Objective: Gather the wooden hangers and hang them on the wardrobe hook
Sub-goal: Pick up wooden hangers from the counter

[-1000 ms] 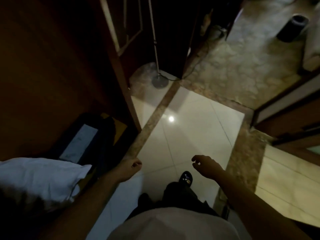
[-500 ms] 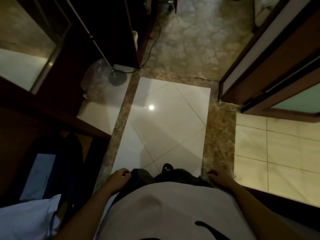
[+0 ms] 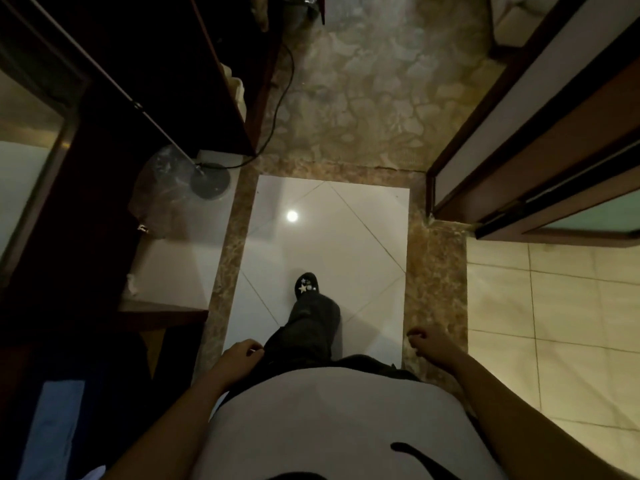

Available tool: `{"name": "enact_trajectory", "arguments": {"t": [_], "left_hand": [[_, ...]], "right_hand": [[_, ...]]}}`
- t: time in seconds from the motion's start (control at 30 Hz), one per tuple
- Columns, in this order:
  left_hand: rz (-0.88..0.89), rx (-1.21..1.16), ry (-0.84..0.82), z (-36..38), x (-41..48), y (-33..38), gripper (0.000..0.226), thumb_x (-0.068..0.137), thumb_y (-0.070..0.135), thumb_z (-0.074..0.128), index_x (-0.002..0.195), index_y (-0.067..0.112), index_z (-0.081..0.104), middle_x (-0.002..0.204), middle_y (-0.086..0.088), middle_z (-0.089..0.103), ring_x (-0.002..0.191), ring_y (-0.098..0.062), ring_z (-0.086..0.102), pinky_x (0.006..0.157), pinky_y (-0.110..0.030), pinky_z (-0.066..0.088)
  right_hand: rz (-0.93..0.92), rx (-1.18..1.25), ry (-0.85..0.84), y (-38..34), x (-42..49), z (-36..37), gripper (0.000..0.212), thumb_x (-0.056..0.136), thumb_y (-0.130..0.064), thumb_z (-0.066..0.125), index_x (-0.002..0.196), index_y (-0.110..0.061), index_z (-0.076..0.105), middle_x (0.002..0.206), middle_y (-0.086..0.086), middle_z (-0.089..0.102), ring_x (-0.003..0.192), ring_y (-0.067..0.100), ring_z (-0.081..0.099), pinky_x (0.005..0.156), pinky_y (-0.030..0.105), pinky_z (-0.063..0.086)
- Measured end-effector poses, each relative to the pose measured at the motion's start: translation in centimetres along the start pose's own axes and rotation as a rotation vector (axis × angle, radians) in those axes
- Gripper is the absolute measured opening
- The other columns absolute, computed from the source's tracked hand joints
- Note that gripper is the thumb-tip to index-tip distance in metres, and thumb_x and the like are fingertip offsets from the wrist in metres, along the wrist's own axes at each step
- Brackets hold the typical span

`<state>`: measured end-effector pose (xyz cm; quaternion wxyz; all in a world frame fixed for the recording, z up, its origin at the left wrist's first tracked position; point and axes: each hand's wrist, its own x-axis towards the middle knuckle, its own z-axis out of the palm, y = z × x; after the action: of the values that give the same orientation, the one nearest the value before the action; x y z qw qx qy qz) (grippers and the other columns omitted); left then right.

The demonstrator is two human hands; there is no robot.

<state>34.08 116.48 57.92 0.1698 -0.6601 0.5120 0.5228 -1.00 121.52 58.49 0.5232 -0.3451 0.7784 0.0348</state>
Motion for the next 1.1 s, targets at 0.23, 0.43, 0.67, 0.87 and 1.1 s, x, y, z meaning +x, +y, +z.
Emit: {"name": "enact_trajectory", "arguments": {"t": [0.23,0.43,0.67,0.87,1.1], "left_hand": [[0.031,-0.074,0.044,-10.4,6.2,6.1,0.027,0.096,0.018,0.044,0.113,0.002,0.058,0.115,-0.018,0.061,0.097,-0.025,0.057,0.091,-0.034,0.048],[0.062,-0.11,0.128,-18.7,11.1,13.2,0.027,0.095,0.015,0.046,0.112,-0.002,0.058,0.097,-0.014,0.058,0.088,-0.025,0.056,0.072,-0.027,0.042],[0.023,-0.072,0.118,-22.1,16.0,20.1,0.024,0.094,0.016,0.047,0.107,0.001,0.06,0.098,-0.016,0.06,0.087,-0.024,0.055,0.078,-0.029,0.044],[-0.056,-0.087,0.073,-21.6,20.2,28.7,0.026,0.092,0.019,0.051,0.11,0.003,0.06,0.114,-0.022,0.062,0.104,-0.035,0.059,0.096,-0.043,0.049],[0.159,-0.116,0.013,-21.1,22.8,47.5,0.027,0.095,0.02,0.045,0.116,0.009,0.058,0.117,-0.013,0.062,0.102,-0.024,0.058,0.092,-0.032,0.045]], "right_hand": [[-0.175,-0.105,-0.041,-14.6,6.4,-6.6,0.03,0.093,-0.015,0.046,0.117,-0.003,0.06,0.119,0.015,0.062,0.105,0.03,0.06,0.092,0.038,0.047],[-0.342,-0.093,0.01,-25.2,10.4,-12.5,0.033,0.094,-0.019,0.046,0.123,-0.009,0.057,0.118,0.013,0.062,0.104,0.026,0.059,0.082,0.027,0.042],[-0.318,-0.067,-0.03,-27.3,16.0,-20.5,0.03,0.094,-0.018,0.047,0.12,-0.007,0.059,0.109,0.01,0.06,0.097,0.024,0.058,0.084,0.03,0.044],[-0.197,-0.015,-0.027,-24.9,21.3,-31.2,0.029,0.096,-0.011,0.044,0.119,0.0,0.057,0.119,0.019,0.059,0.108,0.031,0.056,0.095,0.038,0.045],[-0.062,0.043,-0.012,-23.6,27.0,-42.3,0.029,0.097,-0.015,0.042,0.119,-0.002,0.056,0.118,0.02,0.059,0.107,0.032,0.057,0.096,0.043,0.048]]}}
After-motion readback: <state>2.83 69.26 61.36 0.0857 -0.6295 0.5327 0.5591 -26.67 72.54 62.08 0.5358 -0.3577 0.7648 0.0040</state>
